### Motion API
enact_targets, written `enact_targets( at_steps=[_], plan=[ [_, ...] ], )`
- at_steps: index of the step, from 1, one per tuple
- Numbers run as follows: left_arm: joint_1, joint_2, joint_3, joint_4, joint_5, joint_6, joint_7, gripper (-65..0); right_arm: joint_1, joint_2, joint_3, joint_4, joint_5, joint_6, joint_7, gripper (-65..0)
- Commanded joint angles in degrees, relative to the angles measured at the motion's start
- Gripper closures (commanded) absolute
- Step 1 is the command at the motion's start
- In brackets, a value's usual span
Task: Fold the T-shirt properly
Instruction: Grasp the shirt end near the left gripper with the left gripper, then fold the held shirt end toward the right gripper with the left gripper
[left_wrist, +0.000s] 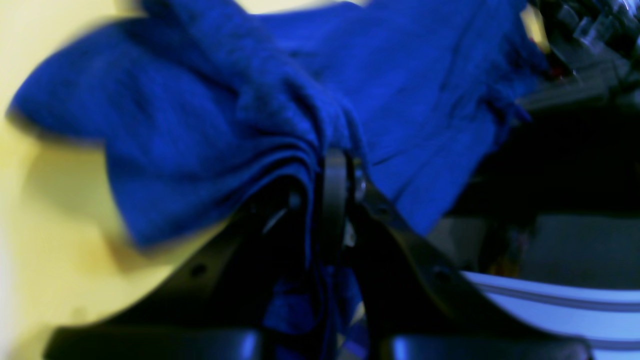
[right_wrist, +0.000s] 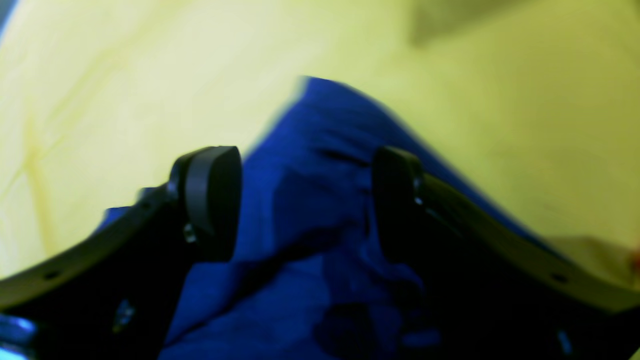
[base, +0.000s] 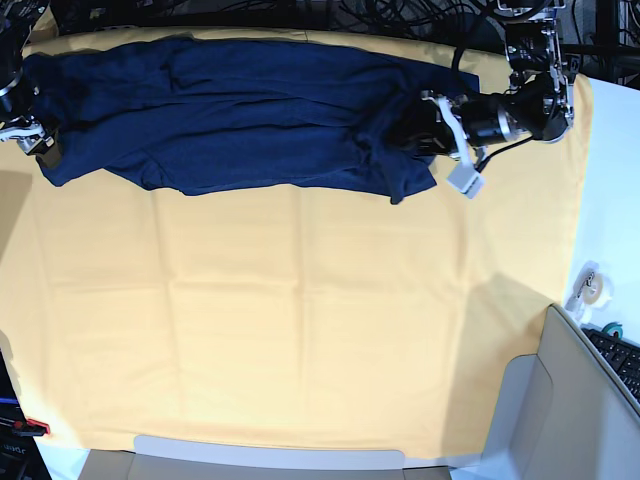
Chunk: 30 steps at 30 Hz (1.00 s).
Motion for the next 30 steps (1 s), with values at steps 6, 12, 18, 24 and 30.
enact_targets(
  at_steps=[6,12,18,24,30],
  plan=[
    [-5.01,3.54,12.14,1.25,-1.20,0.18,-2.16,0.0,-1.01,1.34,3.61,-0.90,0.80,0.68,1.26,-40.2],
    [-9.93,7.67,17.41,-3.24,-1.11,0.27,-2.16,0.0,-1.28,1.34,4.67,-0.98,0.80,0.77,1.17,-40.2],
    [-11.95,10.13,20.40,-4.56,4.78,0.27,-2.25,0.0,-1.89,1.25,4.67,-0.98,0.80,0.77,1.17,-40.2],
    [-11.95,11.98,20.49,-4.56,8.47,0.27,-2.25,0.0,-1.80,1.07,4.67,-0.98,0.80,0.77,1.17,-40.2],
    [-12.92,12.15,22.34,-4.56,8.47,0.27,-2.16,0.0,-1.72,0.90,4.40,-0.98,0.80,0.77,1.17,-40.2]
  ],
)
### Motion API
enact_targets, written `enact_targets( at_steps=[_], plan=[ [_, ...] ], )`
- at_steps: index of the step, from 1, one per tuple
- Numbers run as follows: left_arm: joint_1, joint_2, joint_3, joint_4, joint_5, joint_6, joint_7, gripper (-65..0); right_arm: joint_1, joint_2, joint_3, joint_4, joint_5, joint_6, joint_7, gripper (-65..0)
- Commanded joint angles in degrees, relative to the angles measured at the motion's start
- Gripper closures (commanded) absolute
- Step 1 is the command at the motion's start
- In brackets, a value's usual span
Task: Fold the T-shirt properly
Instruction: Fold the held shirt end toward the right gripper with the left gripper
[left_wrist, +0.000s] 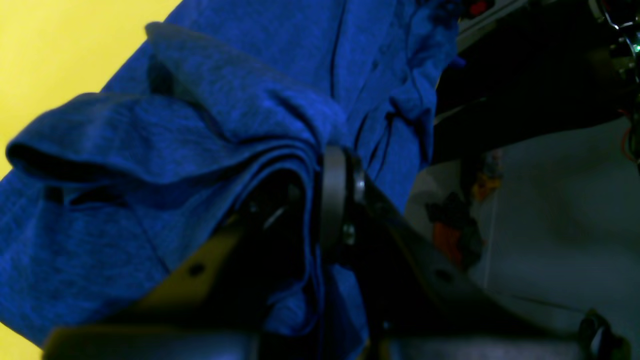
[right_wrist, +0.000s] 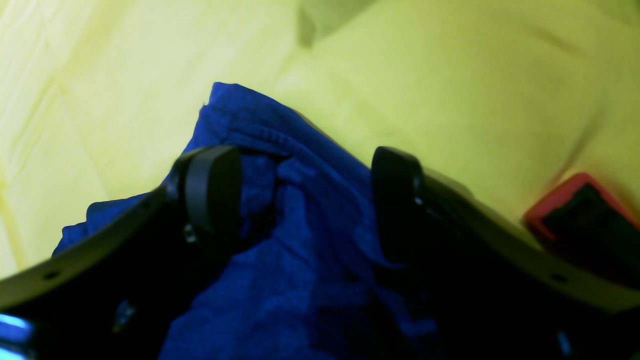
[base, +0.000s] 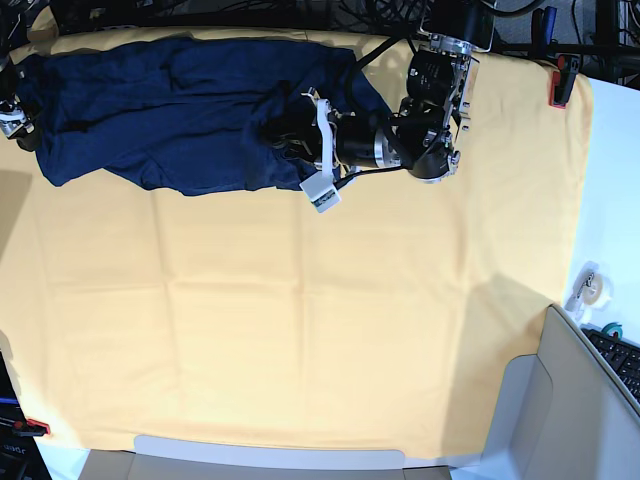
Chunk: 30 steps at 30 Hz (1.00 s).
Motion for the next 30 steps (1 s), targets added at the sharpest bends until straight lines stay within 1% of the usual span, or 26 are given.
enact_targets(
  at_steps=[1,7,12,16,22,25,30],
  plan=[
    [-2.06,0.50,1.58,0.93,-1.69,-0.41,-0.78,0.0,-0.01,1.18,0.38,0.94,0.78,0.71,1.06,-40.2],
    [-3.20,0.50,5.54,0.93,-1.69,-0.41,-0.87,0.0,-0.01,1.18,0.30,0.94,0.78,0.71,1.06,-40.2],
    [-3.20,0.50,5.54,0.84,-1.69,-0.41,-0.96,0.0,-0.10,1.09,0.21,0.94,0.78,0.71,1.06,-40.2],
    [-3.20,0.50,5.71,0.75,-1.69,-0.41,-2.80,0.0,-0.10,1.09,0.21,0.94,0.78,0.71,1.06,-40.2],
    [-3.20,0.50,5.71,0.75,-1.69,-0.41,-3.07,0.0,-0.10,1.01,0.12,0.94,0.78,0.71,1.06,-40.2],
    [-3.20,0.50,5.62,0.75,-1.69,-0.41,-3.16,0.0,-0.19,-0.23,0.12,0.94,0.78,0.71,1.06,-40.2],
    [-3.20,0.59,5.62,0.75,-1.69,-0.41,-3.24,0.0,-0.19,-0.58,0.12,0.94,0.78,0.71,1.06,-40.2]
  ],
)
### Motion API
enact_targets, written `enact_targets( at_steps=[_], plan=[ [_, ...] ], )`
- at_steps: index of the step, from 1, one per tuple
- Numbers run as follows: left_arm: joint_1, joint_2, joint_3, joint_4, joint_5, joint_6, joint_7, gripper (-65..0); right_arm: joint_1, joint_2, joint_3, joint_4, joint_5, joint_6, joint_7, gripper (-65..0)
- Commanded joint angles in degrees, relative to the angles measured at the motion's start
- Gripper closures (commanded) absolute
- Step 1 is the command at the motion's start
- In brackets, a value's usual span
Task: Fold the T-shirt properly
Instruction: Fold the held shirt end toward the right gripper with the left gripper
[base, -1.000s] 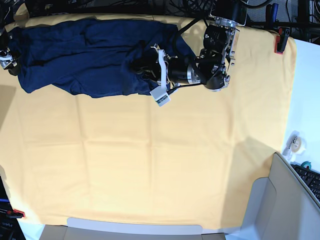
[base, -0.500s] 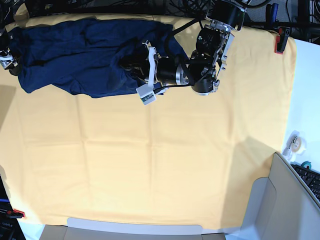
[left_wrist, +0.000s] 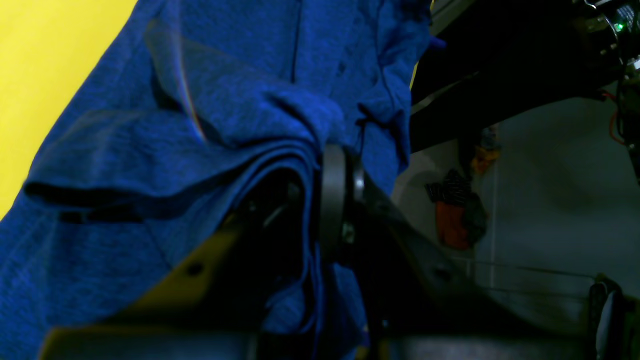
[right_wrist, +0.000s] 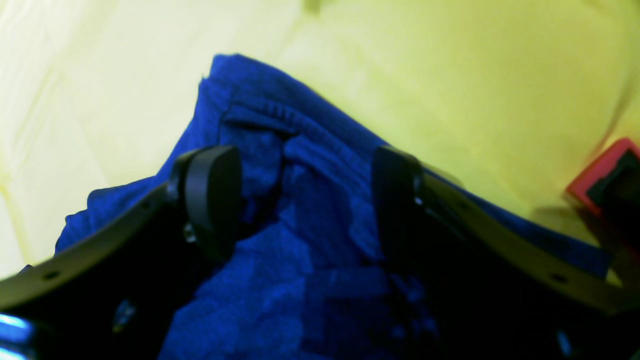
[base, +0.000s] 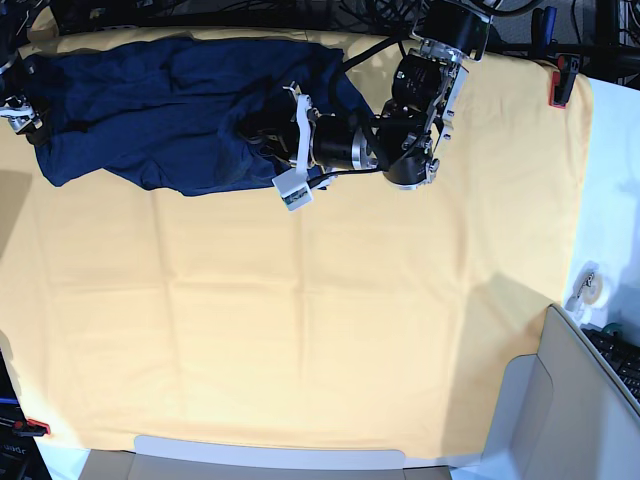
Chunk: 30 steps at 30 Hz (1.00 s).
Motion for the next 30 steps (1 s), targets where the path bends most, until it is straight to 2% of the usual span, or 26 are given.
enact_targets(
  at_steps=[1,7,9,13,15,18,20,22,26,30],
  plan=[
    [-0.86,0.37,-0.08,0.80,-1.47,-0.39,-1.45,0.0,-0.14,1.30,0.47,0.94,0.80,0.71,1.17,-40.2],
    [-0.86,1.08,-0.17,0.80,-1.47,-0.39,-1.45,-1.7,-0.14,1.30,0.47,0.94,0.80,0.71,1.17,-40.2],
    [-0.86,1.16,-0.17,0.80,-1.47,-0.39,-1.45,-7.6,-0.14,1.30,0.47,0.94,0.80,0.71,1.17,-40.2],
    [-0.78,1.78,-0.43,0.80,-1.47,-0.39,-1.45,-26.9,-0.14,1.30,0.47,0.94,0.80,0.71,1.17,-40.2],
    [-0.78,1.69,-0.61,0.97,-1.56,-0.39,-1.45,-30.4,-0.14,1.30,0.47,0.94,0.80,0.71,1.17,-40.2],
    [-0.78,1.52,-1.14,1.24,-1.82,-0.47,-1.28,-27.9,0.03,1.30,0.47,0.94,0.80,0.71,1.17,-40.2],
    [-0.60,1.43,-4.83,2.56,-1.82,-0.47,-0.75,-25.2,0.12,1.30,0.47,0.94,0.80,0.71,1.17,-40.2],
    [-0.25,0.64,-10.10,4.93,-1.82,-0.47,-0.66,-19.8,0.21,1.30,0.47,0.94,0.80,0.71,1.17,-40.2],
    [2.48,-4.81,-16.17,8.27,-1.82,-0.47,-0.66,0.0,0.12,1.30,0.47,0.94,0.80,0.71,1.17,-40.2],
    [6.43,-10.62,-19.51,8.53,-1.47,-0.47,-1.72,-0.4,0.03,1.30,0.47,0.94,0.80,0.71,1.17,-40.2]
  ],
)
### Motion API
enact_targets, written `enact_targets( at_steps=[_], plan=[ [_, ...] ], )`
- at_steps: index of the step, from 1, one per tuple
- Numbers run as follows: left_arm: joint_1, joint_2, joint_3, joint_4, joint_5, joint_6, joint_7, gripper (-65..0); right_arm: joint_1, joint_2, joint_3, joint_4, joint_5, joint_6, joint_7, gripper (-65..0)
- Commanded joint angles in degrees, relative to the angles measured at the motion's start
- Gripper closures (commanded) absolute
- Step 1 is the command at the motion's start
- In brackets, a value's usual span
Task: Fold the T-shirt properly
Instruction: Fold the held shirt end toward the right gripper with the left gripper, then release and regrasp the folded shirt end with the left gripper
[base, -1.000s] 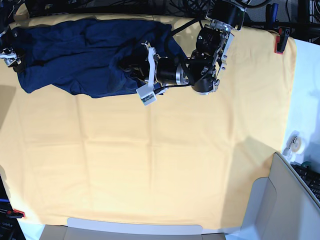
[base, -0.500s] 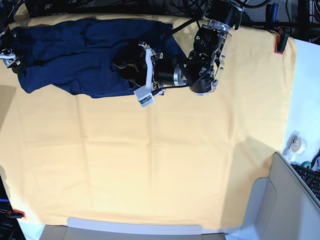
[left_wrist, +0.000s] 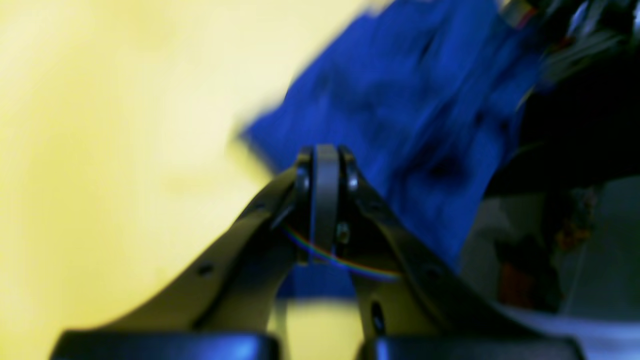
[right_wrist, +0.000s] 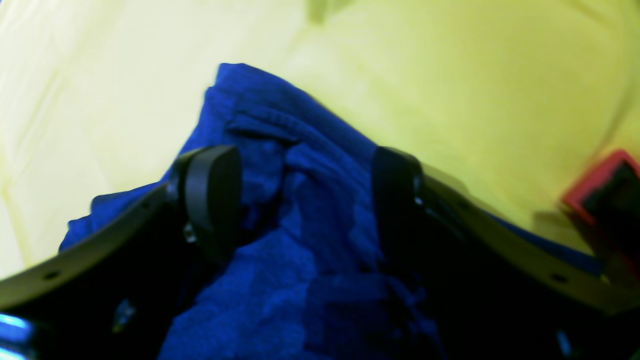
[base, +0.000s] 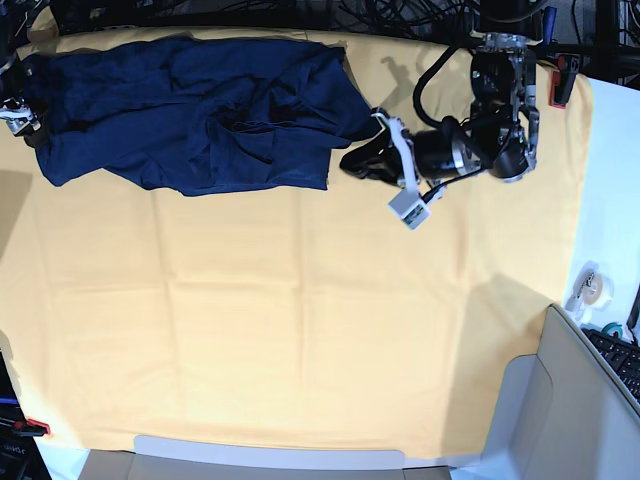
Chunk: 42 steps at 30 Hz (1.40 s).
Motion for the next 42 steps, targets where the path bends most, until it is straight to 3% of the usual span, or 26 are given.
enact_targets(
  at_steps=[1,6,9,15,19,25,33,39,42],
  plan=[
    [0.03,-1.44,-0.69,1.10,-1.73,-0.47,-2.68,0.0,0.03,1.21,0.47,0.94,0.80,0.71,0.91,-40.2],
    [3.73,-6.98,-0.52,0.93,-0.94,-0.39,-10.07,0.0,0.12,1.21,0.47,0.94,0.80,0.71,0.91,-40.2],
    [4.25,-7.86,-1.04,0.93,5.39,-0.39,-11.91,0.0,0.21,1.21,0.47,0.94,0.80,0.71,0.91,-40.2],
    [4.87,-4.52,-0.61,0.75,23.41,-0.39,-12.00,0.0,0.12,1.21,0.47,0.94,0.80,0.71,0.91,-40.2],
    [6.28,-0.83,-0.43,0.75,29.83,-0.65,-11.83,0.0,0.12,1.21,0.38,0.94,0.80,0.71,0.91,-40.2],
    [7.95,1.81,2.12,3.56,29.83,-0.91,-10.24,0.0,-0.06,1.21,0.38,0.94,0.80,0.71,0.91,-40.2],
    [9.44,5.06,8.63,14.82,29.74,-1.09,-3.03,0.0,0.12,1.21,-0.06,0.94,0.80,0.71,0.91,-40.2],
    [9.35,5.15,16.63,14.99,29.74,-1.09,-3.21,0.0,0.21,1.21,-2.78,0.94,0.80,0.71,0.91,-40.2],
    [9.09,5.77,16.63,15.08,29.74,-1.09,-3.30,0.0,0.21,1.21,-3.14,0.94,0.80,0.71,0.91,-40.2]
  ],
)
